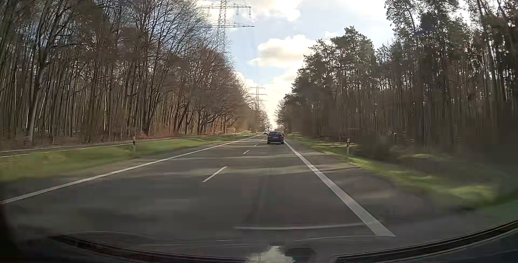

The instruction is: Follow the waypoints while adhering to traffic rules and regulations

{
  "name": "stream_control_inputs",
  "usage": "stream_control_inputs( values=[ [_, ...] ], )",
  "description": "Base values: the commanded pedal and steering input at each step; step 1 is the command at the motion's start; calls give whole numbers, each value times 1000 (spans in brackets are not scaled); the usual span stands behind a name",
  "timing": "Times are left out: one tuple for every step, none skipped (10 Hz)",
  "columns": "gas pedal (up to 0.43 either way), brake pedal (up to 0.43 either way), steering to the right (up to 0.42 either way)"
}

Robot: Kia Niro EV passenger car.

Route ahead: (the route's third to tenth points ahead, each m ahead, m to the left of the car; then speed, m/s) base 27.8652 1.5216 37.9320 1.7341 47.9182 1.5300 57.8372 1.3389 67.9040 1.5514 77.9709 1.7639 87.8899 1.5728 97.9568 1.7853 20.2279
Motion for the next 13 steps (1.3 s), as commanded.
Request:
stream_control_inputs(
  values=[
    [197,0,0],
    [197,0,0],
    [189,0,0],
    [189,0,0],
    [189,0,0],
    [189,0,0],
    [189,0,0],
    [189,0,0],
    [189,0,0],
    [189,0,0],
    [189,0,0],
    [189,0,0],
    [189,0,0]
  ],
)
